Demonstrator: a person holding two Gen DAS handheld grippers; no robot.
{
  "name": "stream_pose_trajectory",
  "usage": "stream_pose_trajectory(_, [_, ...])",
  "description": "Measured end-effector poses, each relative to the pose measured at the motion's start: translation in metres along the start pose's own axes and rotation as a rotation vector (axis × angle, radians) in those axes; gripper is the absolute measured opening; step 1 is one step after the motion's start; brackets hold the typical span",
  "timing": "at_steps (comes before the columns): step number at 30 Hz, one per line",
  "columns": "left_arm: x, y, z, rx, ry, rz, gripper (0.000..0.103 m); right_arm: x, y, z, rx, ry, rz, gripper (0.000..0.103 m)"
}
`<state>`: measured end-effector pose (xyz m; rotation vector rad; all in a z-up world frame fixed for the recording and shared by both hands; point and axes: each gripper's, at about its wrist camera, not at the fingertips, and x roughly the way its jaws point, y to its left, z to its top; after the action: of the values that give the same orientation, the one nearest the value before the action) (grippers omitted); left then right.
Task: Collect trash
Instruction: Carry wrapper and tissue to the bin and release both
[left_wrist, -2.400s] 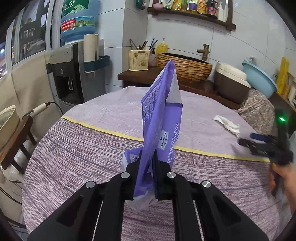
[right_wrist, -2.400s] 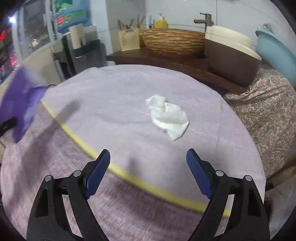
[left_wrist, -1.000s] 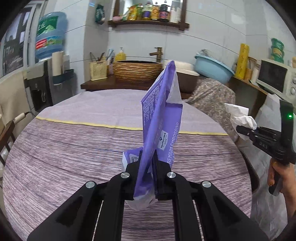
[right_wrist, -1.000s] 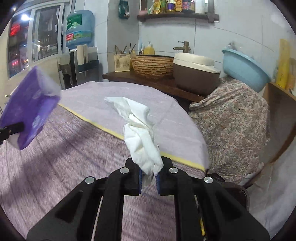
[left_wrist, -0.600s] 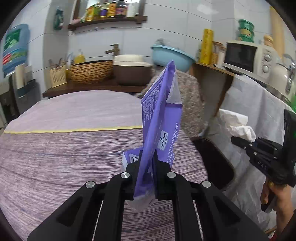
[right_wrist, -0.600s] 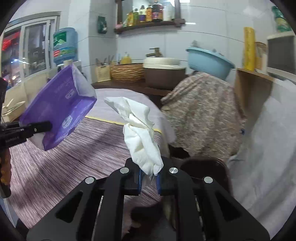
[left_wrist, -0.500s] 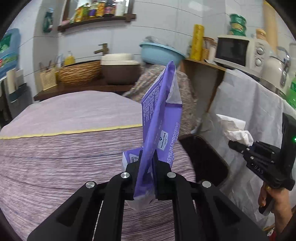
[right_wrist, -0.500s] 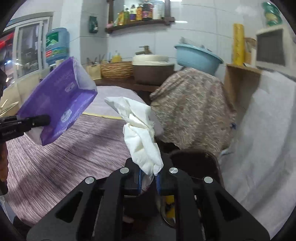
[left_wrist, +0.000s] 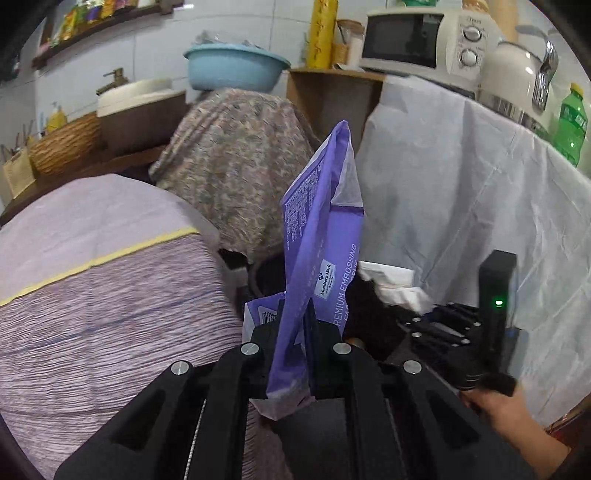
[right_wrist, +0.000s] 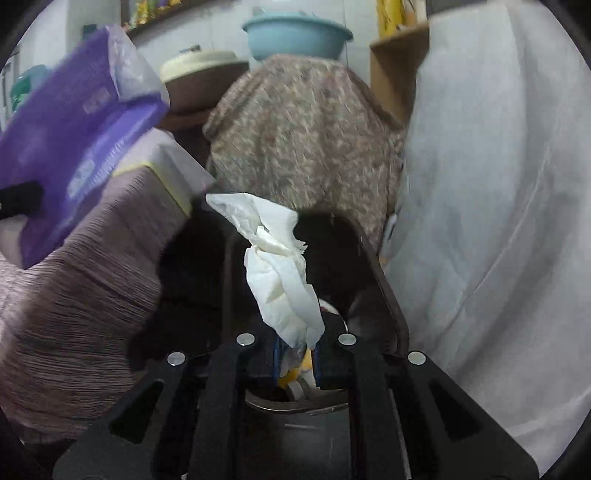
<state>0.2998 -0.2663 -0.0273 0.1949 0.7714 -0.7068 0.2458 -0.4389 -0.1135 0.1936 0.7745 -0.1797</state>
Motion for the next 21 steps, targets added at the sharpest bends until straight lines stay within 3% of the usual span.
stream_pose_trajectory(2, [0.015,-0.011,0.001,0.023,0.024,0.0,0.009,0.017,-0.007,-0.006,0.032,0.03,0.007,0.027])
stream_pose_trajectory(4, [0.025,-0.018,0.001,0.043,0.04,0.004,0.009,0.031,-0.013,-0.012,0.061,0.049,-0.01,0.056])
stream_pose_trajectory(6, [0.033,-0.02,0.002,0.051,0.054,0.004,0.009,0.033,-0.013,-0.016,0.068,0.039,-0.02,0.065])
stream_pose_trajectory(11, [0.06,-0.031,0.001,0.077,0.096,0.013,0.009,0.028,-0.006,-0.025,0.046,0.04,-0.051,0.065])
stream_pose_trajectory(16, [0.092,-0.049,0.001,0.1,0.153,0.009,0.009,-0.005,0.008,-0.046,0.011,-0.007,-0.112,0.07])
stream_pose_trajectory(19, [0.113,-0.061,-0.001,0.114,0.197,0.007,0.01,-0.029,0.012,-0.064,-0.008,-0.037,-0.157,0.077])
stream_pose_trajectory(21, [0.126,-0.069,-0.003,0.139,0.225,0.011,0.016,-0.043,0.013,-0.073,-0.012,-0.047,-0.173,0.08])
